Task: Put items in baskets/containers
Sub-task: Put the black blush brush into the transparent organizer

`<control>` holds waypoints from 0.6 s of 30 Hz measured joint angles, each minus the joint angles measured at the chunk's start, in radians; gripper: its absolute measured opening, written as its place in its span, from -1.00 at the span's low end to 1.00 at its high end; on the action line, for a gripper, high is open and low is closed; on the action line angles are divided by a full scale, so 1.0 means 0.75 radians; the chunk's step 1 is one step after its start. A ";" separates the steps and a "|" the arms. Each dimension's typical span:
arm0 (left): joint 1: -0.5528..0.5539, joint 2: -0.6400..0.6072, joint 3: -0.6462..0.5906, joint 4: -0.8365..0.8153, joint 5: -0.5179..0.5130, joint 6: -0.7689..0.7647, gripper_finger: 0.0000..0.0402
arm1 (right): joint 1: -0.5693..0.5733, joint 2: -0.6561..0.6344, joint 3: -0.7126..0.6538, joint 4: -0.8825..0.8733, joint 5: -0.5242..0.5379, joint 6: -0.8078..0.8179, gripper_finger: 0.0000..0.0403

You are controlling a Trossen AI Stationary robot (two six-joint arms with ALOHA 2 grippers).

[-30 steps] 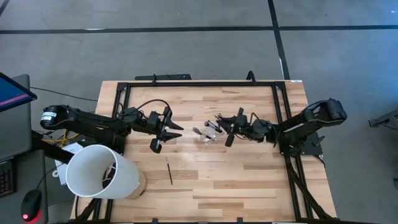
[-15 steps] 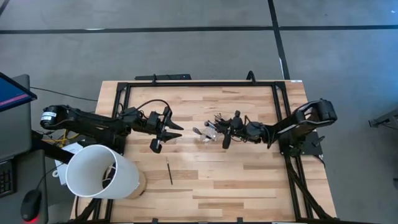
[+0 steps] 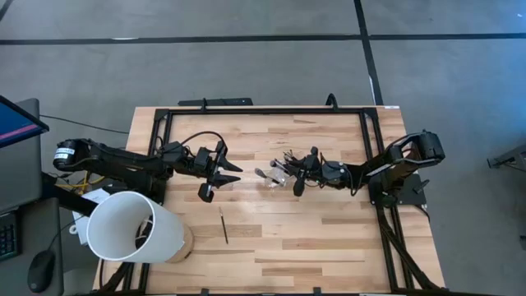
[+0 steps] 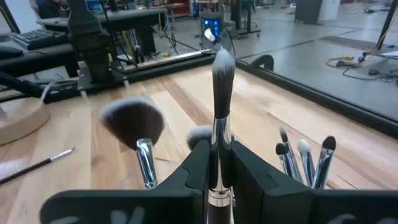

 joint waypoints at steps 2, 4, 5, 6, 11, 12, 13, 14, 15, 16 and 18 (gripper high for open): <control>0.000 0.000 0.000 0.000 0.000 0.000 -0.44 | -0.001 0.000 0.000 -0.008 0.000 0.009 -0.83; 0.000 0.000 0.000 0.000 0.000 0.000 -0.44 | -0.001 0.000 0.000 -0.029 0.001 0.011 -0.80; 0.000 0.000 0.000 0.000 0.000 0.000 -0.44 | -0.001 0.000 0.000 -0.041 0.001 0.013 -0.78; 0.000 0.000 0.000 0.000 0.000 0.000 -0.44 | 0.000 0.000 0.000 -0.045 0.001 0.021 -0.77; 0.000 0.000 0.000 0.000 0.000 -0.001 -0.44 | 0.000 0.000 0.000 -0.073 0.000 0.034 -0.77; 0.000 0.000 0.000 0.000 0.000 -0.001 -0.44 | 0.000 0.000 0.000 -0.074 0.000 0.035 -0.79; 0.000 0.000 0.000 0.000 0.000 -0.001 -0.44 | 0.000 0.000 0.000 -0.074 -0.003 0.034 -0.79; 0.000 0.000 0.000 0.000 0.000 -0.001 -0.44 | -0.001 0.000 0.000 -0.075 -0.010 0.034 -0.80; 0.000 0.000 0.000 0.000 0.000 -0.001 -0.44 | -0.001 0.000 0.000 -0.076 -0.011 0.034 -0.80; 0.000 0.000 0.000 0.000 0.000 -0.001 -0.44 | -0.001 0.000 0.000 -0.079 -0.011 0.034 -0.80; 0.000 0.000 0.000 0.000 0.000 -0.001 -0.44 | -0.001 0.000 0.000 -0.081 -0.011 0.034 -0.78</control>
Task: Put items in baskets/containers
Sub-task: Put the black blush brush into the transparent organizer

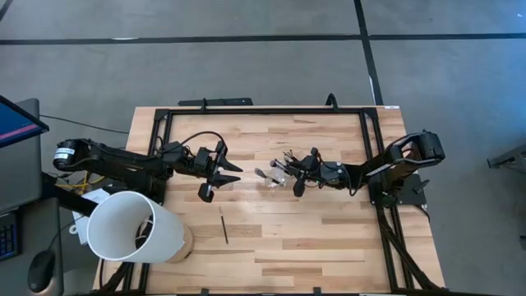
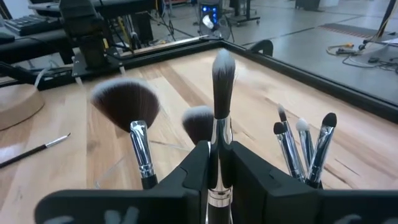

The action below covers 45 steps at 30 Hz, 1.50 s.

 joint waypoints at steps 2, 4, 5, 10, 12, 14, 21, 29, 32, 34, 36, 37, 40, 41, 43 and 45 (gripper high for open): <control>0.000 0.000 0.000 0.000 0.000 0.000 -0.44 | 0.000 0.000 0.000 -0.005 0.000 0.001 -0.75; 0.000 0.000 0.000 0.000 0.000 0.000 -0.44 | -0.001 -0.001 0.000 -0.025 0.000 0.002 -0.73; 0.000 0.000 0.000 0.000 0.000 0.000 -0.44 | -0.001 -0.001 0.000 -0.031 0.000 0.009 -0.73; 0.000 0.000 0.000 -0.001 0.000 0.000 -0.44 | -0.015 -0.001 0.000 -0.040 -0.005 0.024 -0.75; 0.000 0.000 0.000 -0.001 0.000 0.000 -0.44 | -0.015 -0.001 0.000 -0.041 -0.005 0.024 -0.76; 0.000 0.001 0.000 -0.001 0.000 0.000 -0.44 | -0.015 -0.001 0.000 -0.040 -0.005 0.024 -0.76; 0.000 0.001 0.000 -0.001 0.000 0.000 -0.44 | -0.015 -0.001 0.000 -0.064 -0.006 0.045 -0.74; 0.000 0.001 0.000 -0.001 0.000 0.000 -0.44 | -0.015 -0.001 0.000 -0.150 -0.005 0.070 -0.73; 0.000 0.001 0.000 -0.001 0.000 0.000 -0.44 | -0.015 -0.001 0.000 -0.167 -0.006 0.070 -0.73; 0.000 0.001 0.000 -0.001 0.000 0.000 -0.44 | -0.015 -0.001 0.000 -0.169 -0.006 0.069 -0.73; 0.000 0.001 0.000 -0.001 0.000 0.000 -0.44 | -0.015 -0.001 0.000 -0.169 -0.006 0.069 -0.73; 0.000 0.001 0.000 -0.001 0.000 0.000 -0.44 | -0.015 -0.001 0.000 -0.169 -0.006 0.069 -0.73; 0.000 0.001 0.000 -0.001 0.000 0.000 -0.44 | -0.015 -0.001 0.000 -0.168 -0.003 0.069 -0.73; 0.000 0.001 0.000 -0.001 0.000 0.000 -0.44 | -0.015 -0.001 0.000 -0.165 -0.002 0.069 -0.73; 0.000 0.000 0.000 -0.001 0.000 0.000 -0.44 | -0.015 -0.001 0.000 -0.159 0.000 0.069 -0.73; 0.000 0.001 0.000 -0.001 0.000 0.000 -0.44 | -0.015 -0.001 0.000 -0.159 -0.002 0.068 -0.73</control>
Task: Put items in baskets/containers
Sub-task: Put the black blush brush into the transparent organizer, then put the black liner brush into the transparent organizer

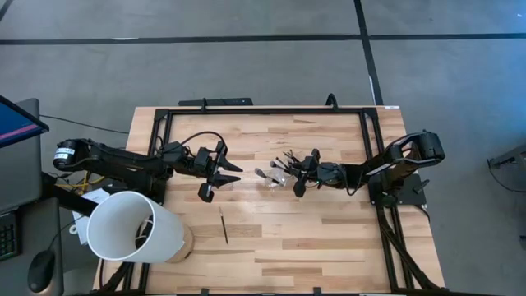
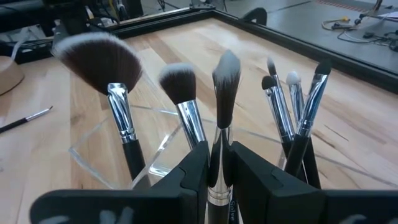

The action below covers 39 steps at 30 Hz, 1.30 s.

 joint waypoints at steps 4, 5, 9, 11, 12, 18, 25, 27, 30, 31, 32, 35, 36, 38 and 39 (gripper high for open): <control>0.000 0.000 0.000 0.000 0.000 0.000 -0.44 | 0.000 0.000 0.000 0.001 -0.004 -0.011 -0.73; 0.000 0.000 0.000 0.000 0.000 0.000 -0.44 | 0.000 0.000 0.000 0.001 -0.006 -0.012 -0.72; 0.000 0.000 0.000 -0.001 0.000 0.000 -0.44 | 0.001 0.000 0.000 0.001 -0.014 -0.012 -0.63; 0.000 0.000 0.000 -0.001 0.000 0.000 -0.44 | 0.001 0.000 0.000 0.001 -0.014 -0.008 -0.55; 0.000 0.000 0.000 -0.002 0.000 0.000 -0.44 | 0.001 0.000 0.000 0.001 -0.014 -0.003 -0.50; 0.000 0.000 0.000 -0.003 0.000 0.000 -0.44 | 0.001 0.000 0.000 0.002 -0.007 0.001 -0.28; 0.000 0.000 0.000 -0.004 0.000 0.000 -0.44 | 0.009 0.000 0.000 0.037 -0.006 -0.012 -0.22; 0.000 0.000 0.000 -0.004 0.000 0.000 -0.44 | 0.014 0.000 0.000 0.052 -0.006 -0.021 -0.24; 0.000 0.000 0.000 -0.004 0.000 0.000 -0.44 | 0.024 -0.002 -0.001 0.078 -0.006 -0.038 -0.28; 0.000 0.000 0.000 -0.004 0.000 0.000 -0.44 | 0.030 -0.003 -0.001 0.098 -0.005 -0.052 -0.30; 0.000 0.000 0.000 -0.005 0.000 0.000 -0.44 | 0.036 -0.003 -0.001 0.118 -0.002 -0.066 -0.31; 0.000 0.000 0.000 -0.009 0.000 -0.001 -0.44 | 0.062 -0.023 0.002 0.142 0.000 -0.114 -0.37; 0.000 0.000 0.000 -0.010 0.000 -0.001 -0.44 | 0.073 -0.034 0.008 0.132 0.009 -0.127 -0.38; 0.000 0.000 0.000 -0.012 0.001 -0.001 -0.44 | 0.098 -0.067 0.021 0.098 0.044 -0.154 -0.42; 0.000 0.000 0.000 -0.017 0.000 -0.001 -0.44 | 0.112 -0.084 0.033 0.072 0.065 -0.164 -0.43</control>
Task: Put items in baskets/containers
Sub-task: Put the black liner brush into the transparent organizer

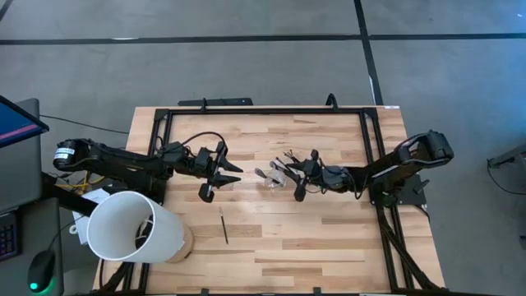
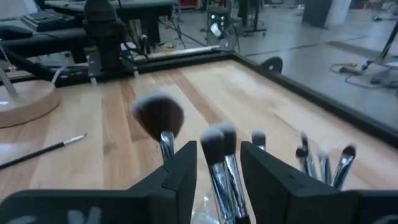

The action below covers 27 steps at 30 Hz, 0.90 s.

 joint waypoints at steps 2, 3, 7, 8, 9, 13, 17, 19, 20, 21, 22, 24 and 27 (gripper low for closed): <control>0.000 0.000 0.000 -0.009 0.000 -0.004 -0.44 | 0.031 -0.043 0.023 -0.071 0.048 -0.014 -0.45; 0.000 0.000 0.000 -0.009 0.000 -0.011 -0.44 | 0.046 -0.064 0.036 -0.119 0.072 -0.021 -0.46; 0.000 0.000 0.000 -0.009 -0.026 -0.040 -0.44 | 0.099 -0.153 0.082 -0.317 0.178 0.005 -0.47; 0.000 0.000 0.000 -0.009 -0.027 -0.041 -0.44 | 0.108 -0.173 0.091 -0.365 0.201 0.023 -0.47; 0.000 0.000 0.000 -0.009 -0.028 -0.041 -0.44 | 0.115 -0.196 0.095 -0.415 0.226 0.046 -0.47; 0.000 0.000 0.000 -0.012 -0.030 -0.057 -0.44 | 0.127 -0.273 0.100 -0.567 0.302 0.146 -0.47; 0.000 0.000 0.000 -0.022 -0.030 -0.127 -0.44 | 0.115 -0.334 0.100 -0.630 0.319 0.185 -0.47; 0.000 -0.001 0.000 -0.023 -0.035 -0.176 -0.44 | 0.114 -0.356 0.100 -0.630 0.319 0.176 -0.47; 0.000 -0.001 0.000 -0.028 -0.042 -0.198 -0.44 | 0.114 -0.369 0.100 -0.629 0.319 0.161 -0.47; 0.000 -0.001 0.000 -0.039 -0.052 -0.218 -0.44 | 0.115 -0.382 0.100 -0.627 0.318 0.147 -0.47; 0.000 -0.001 0.000 -0.054 -0.060 -0.235 -0.44 | 0.115 -0.396 0.100 -0.626 0.318 0.124 -0.47; -0.001 -0.001 0.000 -0.093 -0.061 -0.257 -0.44 | 0.114 -0.427 0.100 -0.623 0.319 0.081 -0.47; -0.014 -0.001 0.000 -0.193 -0.090 -0.276 -0.44 | 0.097 -0.481 0.100 -0.608 0.319 0.006 -0.47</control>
